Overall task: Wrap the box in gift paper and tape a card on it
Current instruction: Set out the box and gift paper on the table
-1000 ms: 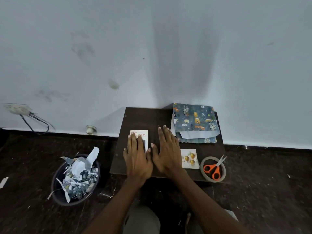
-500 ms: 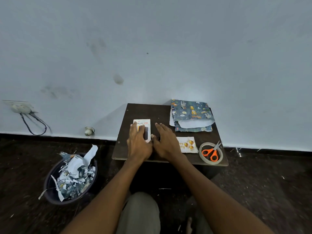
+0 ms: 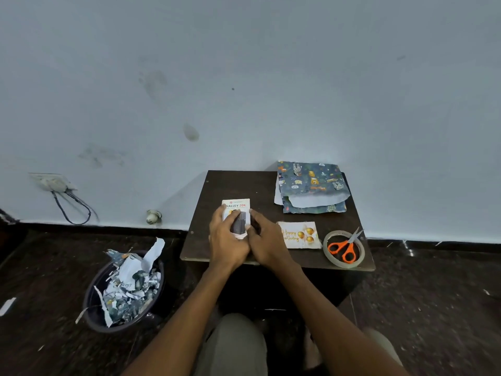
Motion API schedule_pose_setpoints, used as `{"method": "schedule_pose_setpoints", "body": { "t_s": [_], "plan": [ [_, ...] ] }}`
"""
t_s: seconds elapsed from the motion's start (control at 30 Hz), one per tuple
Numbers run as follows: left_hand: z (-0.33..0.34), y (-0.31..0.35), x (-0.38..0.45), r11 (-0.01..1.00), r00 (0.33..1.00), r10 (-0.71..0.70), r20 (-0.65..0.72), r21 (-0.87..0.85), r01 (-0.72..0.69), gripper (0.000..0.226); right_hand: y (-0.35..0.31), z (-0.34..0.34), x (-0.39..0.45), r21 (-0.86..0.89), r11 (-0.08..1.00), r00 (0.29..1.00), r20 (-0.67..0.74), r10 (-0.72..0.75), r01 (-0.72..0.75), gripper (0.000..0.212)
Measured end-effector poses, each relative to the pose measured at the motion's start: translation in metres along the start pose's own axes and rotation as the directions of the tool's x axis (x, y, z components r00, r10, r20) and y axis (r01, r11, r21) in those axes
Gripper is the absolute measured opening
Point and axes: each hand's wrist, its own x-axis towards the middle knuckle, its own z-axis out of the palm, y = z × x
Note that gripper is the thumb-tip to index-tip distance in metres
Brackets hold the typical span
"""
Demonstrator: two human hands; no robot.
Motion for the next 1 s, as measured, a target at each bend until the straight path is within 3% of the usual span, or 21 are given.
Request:
{"method": "schedule_pose_setpoints", "body": {
  "t_s": [0.23, 0.33, 0.47, 0.63, 0.77, 0.9, 1.0],
  "plan": [
    [0.008, 0.001, 0.006, 0.995, 1.000, 0.012, -0.020, -0.099, -0.014, 0.055, 0.016, 0.001, 0.011, 0.125, 0.992, 1.000, -0.027, 0.009, -0.005, 0.038],
    [0.010, -0.008, 0.015, 0.990, 0.998, 0.064, 0.021, -0.130, -0.061, 0.049, 0.022, 0.007, 0.017, 0.139, 0.990, 0.999, -0.031, 0.032, -0.027, 0.054],
    [0.011, -0.018, 0.021, 0.990, 0.994, 0.095, 0.053, -0.109, -0.088, 0.057, 0.028, 0.016, 0.023, 0.062, 0.998, 0.997, -0.078, 0.013, -0.008, 0.075],
    [-0.002, -0.026, 0.037, 0.903, 0.978, 0.063, 0.198, -0.428, 0.029, 0.092, 0.032, 0.020, 0.036, -0.032, 0.999, 0.999, -0.039, -0.028, 0.026, 0.089],
    [-0.003, -0.032, 0.047, 0.778, 0.954, 0.048, 0.297, -0.610, 0.151, 0.102, 0.034, 0.019, 0.039, -0.015, 0.999, 0.998, -0.056, -0.037, 0.037, 0.095],
    [-0.002, -0.026, 0.059, 0.641, 0.955, -0.070, 0.287, -0.721, 0.264, 0.080, 0.035, 0.023, 0.037, -0.052, 0.998, 0.997, -0.056, -0.045, 0.042, 0.098],
    [0.002, -0.020, 0.065, 0.658, 0.946, -0.178, 0.270, -0.682, 0.318, 0.060, 0.030, 0.029, 0.032, -0.072, 0.994, 0.995, -0.047, -0.083, 0.080, 0.093]
  ]
}}
